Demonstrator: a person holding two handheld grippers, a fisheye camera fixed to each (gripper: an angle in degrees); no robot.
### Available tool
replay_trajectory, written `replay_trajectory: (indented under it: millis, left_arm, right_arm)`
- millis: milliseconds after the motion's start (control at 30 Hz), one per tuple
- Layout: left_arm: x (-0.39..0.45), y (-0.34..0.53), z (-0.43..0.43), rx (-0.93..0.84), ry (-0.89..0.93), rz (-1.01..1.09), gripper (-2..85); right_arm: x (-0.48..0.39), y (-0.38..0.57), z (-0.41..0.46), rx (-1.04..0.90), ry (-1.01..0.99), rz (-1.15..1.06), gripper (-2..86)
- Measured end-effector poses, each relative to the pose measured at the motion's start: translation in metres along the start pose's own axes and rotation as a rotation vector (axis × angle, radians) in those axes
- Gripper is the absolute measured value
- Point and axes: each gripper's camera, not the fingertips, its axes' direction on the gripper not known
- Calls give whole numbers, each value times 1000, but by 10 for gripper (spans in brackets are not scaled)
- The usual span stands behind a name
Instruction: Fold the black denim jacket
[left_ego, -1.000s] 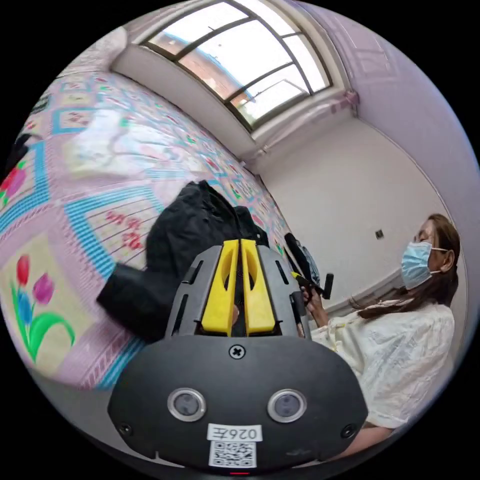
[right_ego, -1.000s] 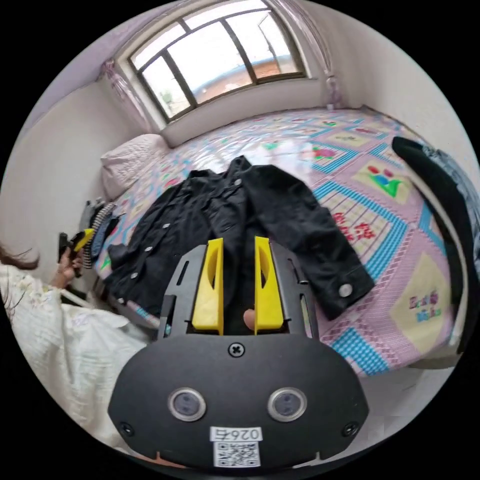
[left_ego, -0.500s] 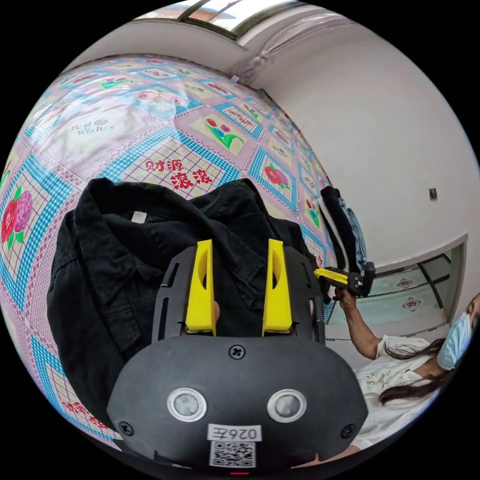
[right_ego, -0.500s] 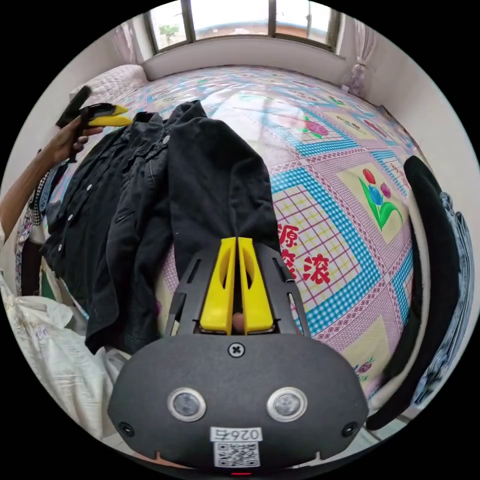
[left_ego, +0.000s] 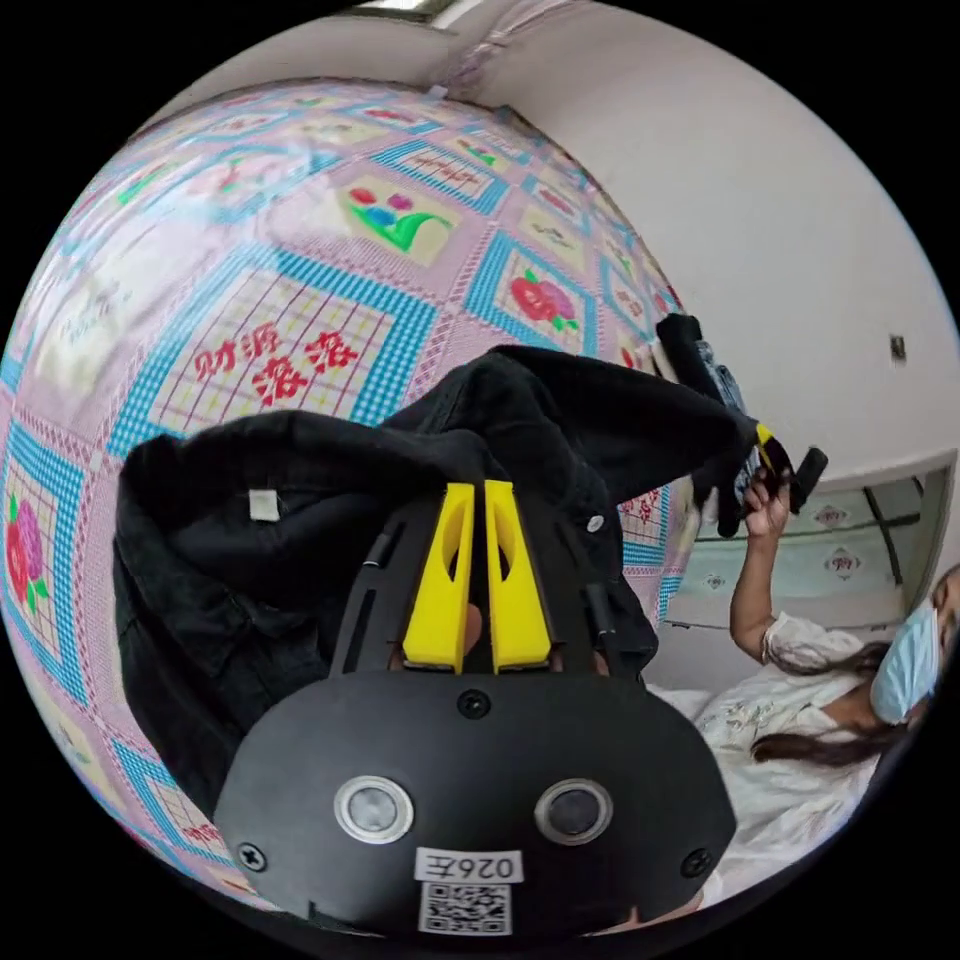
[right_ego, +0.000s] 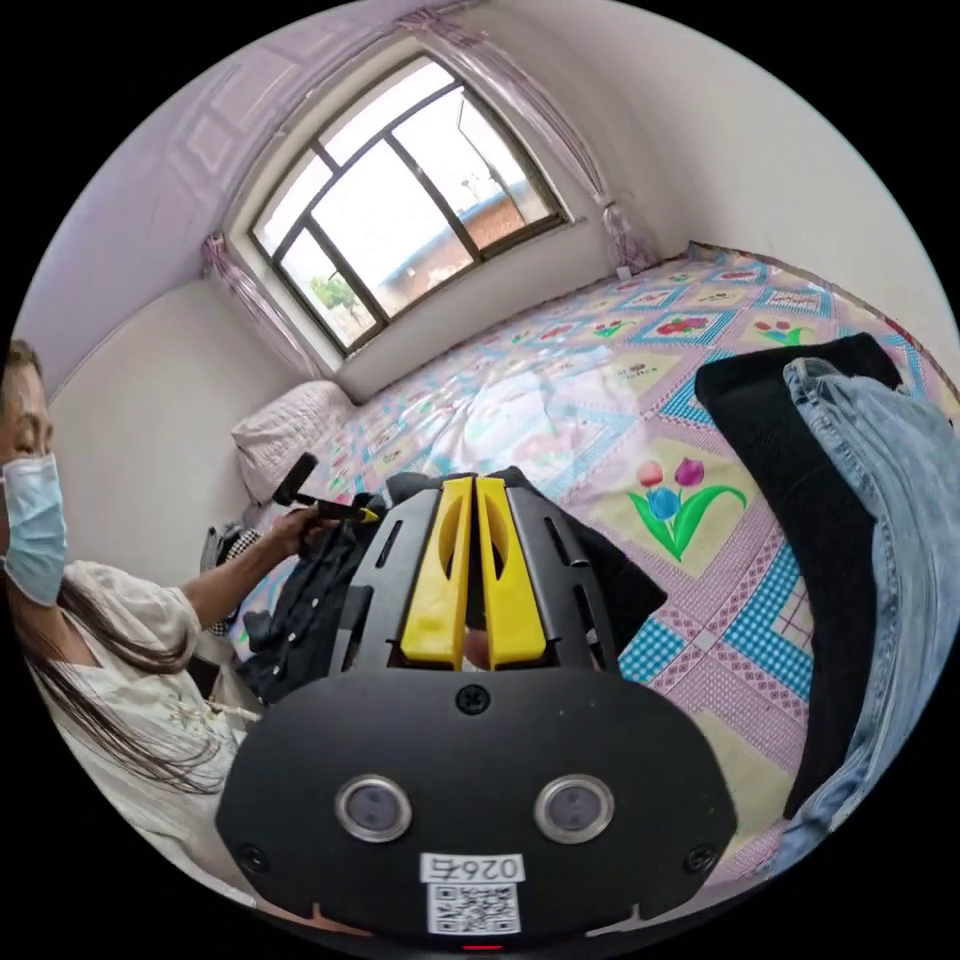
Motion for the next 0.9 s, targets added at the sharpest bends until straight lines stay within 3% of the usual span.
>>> replay_trajectory:
  millis: [33,100,167,267,367,633,900]
  left_arm:
    - [11,-3,-12,17,-5,59,-3]
    - [17,-15,-30,53,-53,107,-5]
    - [-5,-43,-52,98,-24,39,-6]
    - [-42,-69,-56,108,71,-78,-6]
    - [-65,-77,-45,102,123,-157,-5]
    - [-98,-72,-40,133,275,-223,10]
    - [-121,-57,-49,159,397,-177,17]
  right_arm:
    - [3,-4,-4,14,11,-1,-12]
    - [25,-23,3,-9,229,-24,-2]
    - [63,-29,25,-70,366,62,20]
    - [89,-9,17,-43,171,161,44]
    - [51,43,14,-39,95,139,58]
    - [-111,209,54,-260,-5,49,66]
    - [-220,314,104,-374,326,9,112]
